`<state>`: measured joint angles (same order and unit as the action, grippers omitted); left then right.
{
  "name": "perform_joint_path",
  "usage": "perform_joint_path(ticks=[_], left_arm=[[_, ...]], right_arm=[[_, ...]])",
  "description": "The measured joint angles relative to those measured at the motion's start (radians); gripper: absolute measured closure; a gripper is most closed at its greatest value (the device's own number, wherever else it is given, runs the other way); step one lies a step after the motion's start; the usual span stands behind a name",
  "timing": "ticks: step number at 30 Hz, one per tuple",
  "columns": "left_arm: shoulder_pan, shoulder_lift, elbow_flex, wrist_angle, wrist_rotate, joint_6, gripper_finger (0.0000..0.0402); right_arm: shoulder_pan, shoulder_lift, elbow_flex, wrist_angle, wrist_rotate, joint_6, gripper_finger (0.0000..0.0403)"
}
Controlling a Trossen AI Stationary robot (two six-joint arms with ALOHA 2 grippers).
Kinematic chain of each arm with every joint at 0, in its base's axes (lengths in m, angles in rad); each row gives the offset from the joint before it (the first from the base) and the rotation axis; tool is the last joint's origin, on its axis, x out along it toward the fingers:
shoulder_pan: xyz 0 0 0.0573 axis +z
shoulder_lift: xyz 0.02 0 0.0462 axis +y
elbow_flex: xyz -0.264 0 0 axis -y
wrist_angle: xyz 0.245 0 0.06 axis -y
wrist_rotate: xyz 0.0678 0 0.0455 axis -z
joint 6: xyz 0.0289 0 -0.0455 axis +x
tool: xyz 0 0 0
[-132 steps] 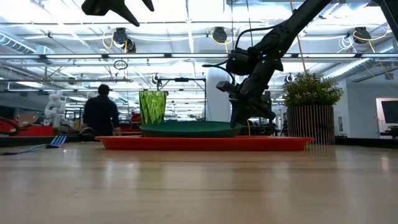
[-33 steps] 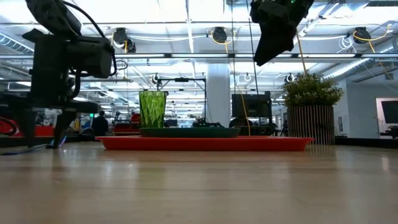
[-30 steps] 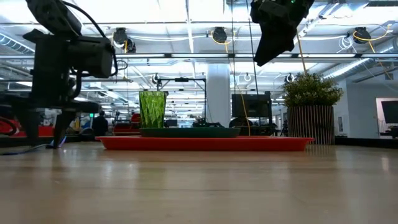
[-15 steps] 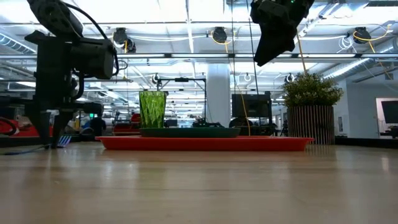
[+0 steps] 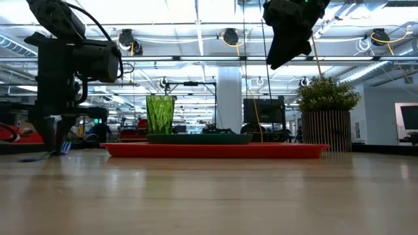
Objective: Pick and place plate/cup/fork/spoon on tray
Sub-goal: Put the blue fork on the orange serving tray to the right of the green plate
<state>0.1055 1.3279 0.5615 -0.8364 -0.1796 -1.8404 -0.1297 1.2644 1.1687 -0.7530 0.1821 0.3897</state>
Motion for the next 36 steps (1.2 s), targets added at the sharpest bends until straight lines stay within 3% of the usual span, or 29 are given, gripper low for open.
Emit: perform_joint_path(ticks=[8,13,23,36], left_arm=[[-0.030,-0.125,0.001,0.073,-0.051,-0.021,0.0392],[-0.062,-0.203,0.001,0.137,-0.126,-0.071,0.0382],[-0.108,-0.284,0.003,0.300,-0.212,-0.061,0.0393],[-0.114,-0.288,0.005,0.659,-0.289,0.075,0.0373]], right_arm=[[0.001,0.000,0.000,0.009,-0.004,0.021,0.0255],[0.001,0.000,0.000,0.040,-0.004,0.067,0.0255],[0.001,0.000,0.000,0.152,-0.005,0.152,0.0255],[0.050,0.010,-0.091,0.648,-0.089,0.362,0.0246]])
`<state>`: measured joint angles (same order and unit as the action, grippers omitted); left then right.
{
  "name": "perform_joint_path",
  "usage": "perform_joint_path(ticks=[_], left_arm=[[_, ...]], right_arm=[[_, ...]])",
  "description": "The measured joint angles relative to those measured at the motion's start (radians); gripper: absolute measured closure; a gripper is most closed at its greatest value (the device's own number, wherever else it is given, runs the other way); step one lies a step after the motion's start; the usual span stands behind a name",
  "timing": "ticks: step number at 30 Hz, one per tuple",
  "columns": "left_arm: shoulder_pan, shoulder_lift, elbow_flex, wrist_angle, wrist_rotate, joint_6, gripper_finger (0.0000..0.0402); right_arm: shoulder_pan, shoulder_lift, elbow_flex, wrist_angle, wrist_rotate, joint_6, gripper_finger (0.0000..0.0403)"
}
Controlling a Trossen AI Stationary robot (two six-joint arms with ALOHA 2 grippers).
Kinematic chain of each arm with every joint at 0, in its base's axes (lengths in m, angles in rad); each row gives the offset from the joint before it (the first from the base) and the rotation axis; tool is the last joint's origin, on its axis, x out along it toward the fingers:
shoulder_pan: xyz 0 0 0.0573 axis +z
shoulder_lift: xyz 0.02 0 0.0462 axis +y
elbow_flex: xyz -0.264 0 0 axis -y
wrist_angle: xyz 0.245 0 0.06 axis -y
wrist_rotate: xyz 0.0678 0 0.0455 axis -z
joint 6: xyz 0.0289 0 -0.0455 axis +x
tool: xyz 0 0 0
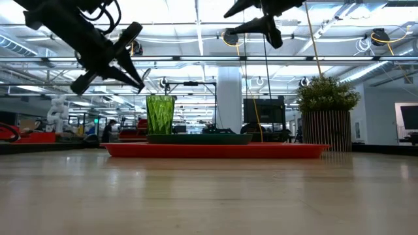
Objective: Pick and place plate/cup/fork/spoon on tray
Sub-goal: Put the blue fork on the orange serving tray to the right of the green plate
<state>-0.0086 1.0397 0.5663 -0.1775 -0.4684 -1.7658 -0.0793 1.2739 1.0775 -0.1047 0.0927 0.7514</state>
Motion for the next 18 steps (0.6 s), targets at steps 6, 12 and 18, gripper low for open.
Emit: perform_joint_path(ticks=[6,12,18], left_arm=[[0.000,0.001,0.000,0.090,-0.033,0.021,0.0373],[0.001,0.001,0.000,0.157,-0.062,0.044,0.0372],[0.000,0.001,0.000,0.223,-0.084,0.048,0.0372]], right_arm=[[0.070,0.049,-0.015,0.035,-0.040,0.076,0.0202],[0.129,0.135,-0.007,0.086,-0.047,0.166,0.0121],[0.135,0.226,0.060,0.108,-0.153,0.216,0.0052]])
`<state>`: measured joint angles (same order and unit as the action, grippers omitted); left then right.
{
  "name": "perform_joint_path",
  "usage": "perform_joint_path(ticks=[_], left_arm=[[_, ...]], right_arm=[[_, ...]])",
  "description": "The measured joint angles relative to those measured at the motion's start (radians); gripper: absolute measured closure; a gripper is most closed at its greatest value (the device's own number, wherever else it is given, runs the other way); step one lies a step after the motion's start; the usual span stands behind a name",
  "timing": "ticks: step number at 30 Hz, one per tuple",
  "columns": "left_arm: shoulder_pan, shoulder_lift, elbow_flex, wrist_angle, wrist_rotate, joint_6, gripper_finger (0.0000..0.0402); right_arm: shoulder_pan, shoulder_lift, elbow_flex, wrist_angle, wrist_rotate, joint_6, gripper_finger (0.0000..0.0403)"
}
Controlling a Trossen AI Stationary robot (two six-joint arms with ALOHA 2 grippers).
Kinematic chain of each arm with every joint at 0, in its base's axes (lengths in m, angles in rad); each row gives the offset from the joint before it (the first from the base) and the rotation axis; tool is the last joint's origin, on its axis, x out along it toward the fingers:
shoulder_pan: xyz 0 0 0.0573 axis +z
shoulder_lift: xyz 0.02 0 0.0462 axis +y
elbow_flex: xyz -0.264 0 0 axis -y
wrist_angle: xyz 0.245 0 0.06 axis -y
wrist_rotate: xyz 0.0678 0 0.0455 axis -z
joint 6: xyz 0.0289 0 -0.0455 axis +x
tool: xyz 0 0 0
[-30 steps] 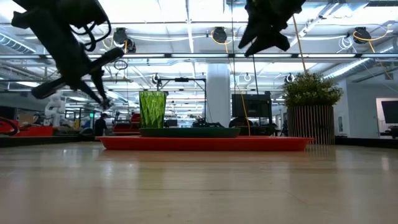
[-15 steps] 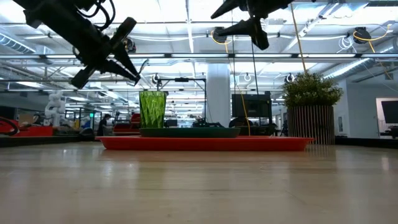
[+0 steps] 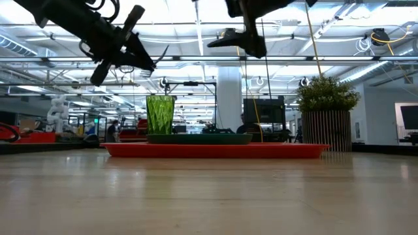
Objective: Pick and place plate/cup/fork/spoon on tray
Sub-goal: Put the blue fork on the orange serving tray to the right of the green plate
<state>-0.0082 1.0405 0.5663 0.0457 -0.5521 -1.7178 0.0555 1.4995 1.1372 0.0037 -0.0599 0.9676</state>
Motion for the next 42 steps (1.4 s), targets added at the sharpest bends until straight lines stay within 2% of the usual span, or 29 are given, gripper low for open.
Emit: perform_joint_path(ticks=[7,13,17,24,28,31,38,42], left_arm=[[0.000,0.000,0.000,0.136,-0.020,0.105,0.0376],[0.000,0.000,0.000,0.221,-0.028,0.166,0.0389],[0.000,0.000,0.000,0.255,-0.035,0.202,0.0379],[0.000,0.000,0.000,0.255,-0.055,0.205,0.0392],[0.000,0.000,0.000,0.265,-0.071,0.205,0.0383],[0.000,0.000,0.000,0.271,-0.075,0.205,0.0380],[0.000,0.000,0.000,0.274,-0.076,0.216,0.0392],[-0.002,0.000,0.000,0.274,-0.076,0.217,0.0381]], right_arm=[[-0.013,0.067,0.083,-0.009,-0.027,0.016,0.0044],[-0.035,0.070,0.097,-0.013,-0.012,0.016,0.0045],[-0.048,0.071,0.097,-0.015,0.010,0.016,0.0046],[-0.068,0.087,0.097,0.055,0.021,0.018,0.0046],[-0.070,0.098,0.097,0.057,0.058,0.025,0.0048],[-0.074,0.121,0.095,0.051,0.054,0.028,0.0056],[-0.076,0.186,0.096,0.166,0.012,0.071,0.0097],[-0.076,0.184,0.096,0.167,0.040,0.053,0.0128]])
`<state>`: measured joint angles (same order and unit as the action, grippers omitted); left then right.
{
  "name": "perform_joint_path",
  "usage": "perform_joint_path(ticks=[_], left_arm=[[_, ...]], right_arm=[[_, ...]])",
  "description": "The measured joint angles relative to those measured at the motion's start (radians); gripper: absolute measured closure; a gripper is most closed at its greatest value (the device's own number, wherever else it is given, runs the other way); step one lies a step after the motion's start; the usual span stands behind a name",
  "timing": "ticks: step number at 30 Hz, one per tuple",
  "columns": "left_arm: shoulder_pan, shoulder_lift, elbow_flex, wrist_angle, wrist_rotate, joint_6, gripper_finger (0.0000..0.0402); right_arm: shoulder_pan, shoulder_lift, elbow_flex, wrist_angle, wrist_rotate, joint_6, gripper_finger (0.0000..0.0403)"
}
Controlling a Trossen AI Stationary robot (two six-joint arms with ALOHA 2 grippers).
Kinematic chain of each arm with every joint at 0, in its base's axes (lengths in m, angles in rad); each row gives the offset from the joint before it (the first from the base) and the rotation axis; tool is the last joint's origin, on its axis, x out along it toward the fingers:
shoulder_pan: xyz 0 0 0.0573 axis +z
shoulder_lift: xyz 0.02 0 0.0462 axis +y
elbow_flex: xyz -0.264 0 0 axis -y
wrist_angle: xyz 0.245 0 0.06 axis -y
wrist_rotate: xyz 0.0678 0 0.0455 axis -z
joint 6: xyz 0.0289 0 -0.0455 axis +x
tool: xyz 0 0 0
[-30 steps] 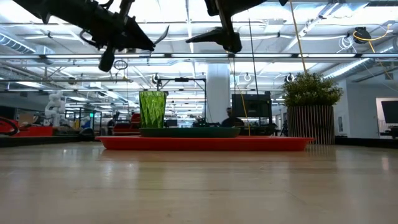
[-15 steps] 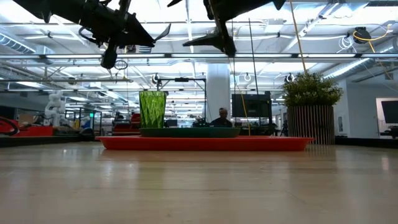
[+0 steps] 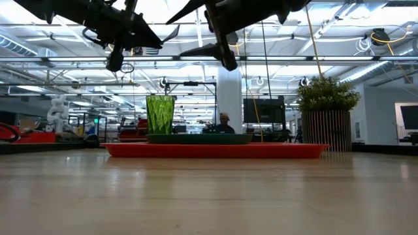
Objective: Pick and place plate/cup/fork/spoon on tray
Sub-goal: Put the blue fork on the orange serving tray to the right of the green plate
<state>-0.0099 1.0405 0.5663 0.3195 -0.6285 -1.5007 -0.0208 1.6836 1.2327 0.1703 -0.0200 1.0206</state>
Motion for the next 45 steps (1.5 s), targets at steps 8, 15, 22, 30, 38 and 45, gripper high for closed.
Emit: perform_joint_path(ticks=[8,15,22,30,38,45], left_arm=[[-0.005,0.000,0.000,-0.001,0.000,0.027,0.0391],[-0.005,0.000,0.000,-0.003,0.000,0.041,0.0380],[-0.005,0.000,0.000,0.001,-0.001,0.041,0.0378],[-0.011,0.000,0.000,0.001,-0.001,0.088,0.0376],[-0.046,0.000,0.000,-0.003,0.073,0.179,0.0283],[-0.069,0.000,0.000,-0.009,0.106,0.237,0.0185]], right_arm=[[-0.024,-0.003,0.000,0.034,-0.005,-0.038,0.0229],[-0.039,-0.002,0.000,0.041,-0.063,-0.056,0.0325],[-0.049,-0.002,0.000,0.028,-0.090,-0.071,0.0395],[-0.085,-0.002,0.000,0.003,-0.171,-0.042,0.0402],[-0.113,-0.010,0.000,0.004,-0.225,-0.015,0.0402],[-0.128,-0.026,-0.001,-0.002,-0.298,0.004,0.0403]])
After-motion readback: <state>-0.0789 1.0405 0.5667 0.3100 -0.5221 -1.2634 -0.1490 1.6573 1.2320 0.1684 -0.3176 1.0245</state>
